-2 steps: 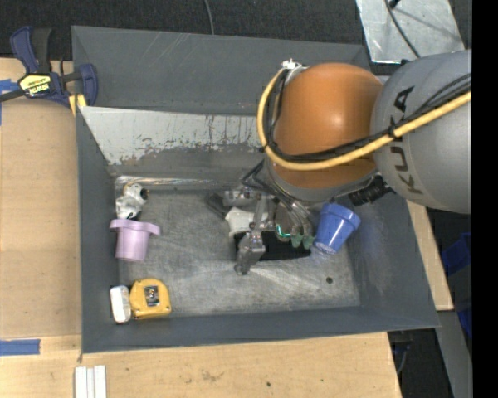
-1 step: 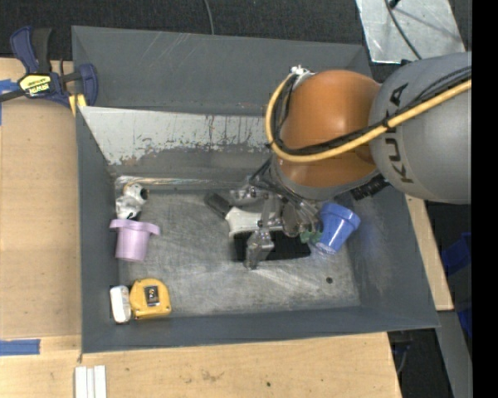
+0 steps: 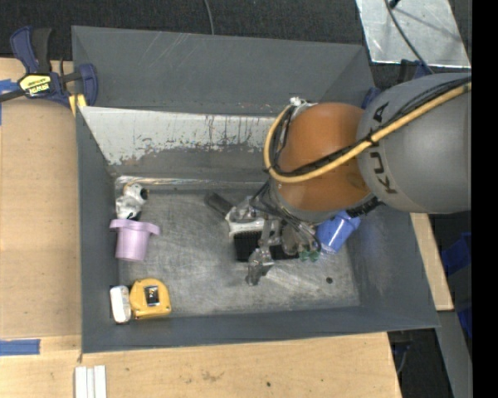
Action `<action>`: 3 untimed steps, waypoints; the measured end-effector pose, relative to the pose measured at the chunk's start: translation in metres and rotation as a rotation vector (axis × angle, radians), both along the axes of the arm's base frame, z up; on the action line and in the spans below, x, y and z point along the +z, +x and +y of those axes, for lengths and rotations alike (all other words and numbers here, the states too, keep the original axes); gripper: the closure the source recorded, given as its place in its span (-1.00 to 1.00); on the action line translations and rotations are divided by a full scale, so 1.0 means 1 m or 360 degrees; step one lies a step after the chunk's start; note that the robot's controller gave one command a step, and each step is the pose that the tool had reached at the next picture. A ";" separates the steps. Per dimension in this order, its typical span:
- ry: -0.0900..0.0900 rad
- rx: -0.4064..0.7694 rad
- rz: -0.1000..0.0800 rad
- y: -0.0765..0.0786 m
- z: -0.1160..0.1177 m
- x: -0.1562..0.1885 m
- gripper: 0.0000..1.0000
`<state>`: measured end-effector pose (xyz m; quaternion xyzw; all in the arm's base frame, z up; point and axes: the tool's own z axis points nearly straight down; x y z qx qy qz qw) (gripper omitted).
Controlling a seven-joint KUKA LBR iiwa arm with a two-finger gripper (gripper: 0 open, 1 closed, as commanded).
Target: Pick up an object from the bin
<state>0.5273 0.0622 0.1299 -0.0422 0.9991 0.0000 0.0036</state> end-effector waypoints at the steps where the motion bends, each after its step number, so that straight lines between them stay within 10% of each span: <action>1: 0.0008 -0.0072 -0.0011 0.058 -0.012 -0.054 1.00; 3: -0.0003 -0.0183 0.0025 0.068 -0.008 -0.025 1.00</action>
Offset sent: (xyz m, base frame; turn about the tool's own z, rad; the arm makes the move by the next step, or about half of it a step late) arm 0.0000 0.0000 0.0000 0.0000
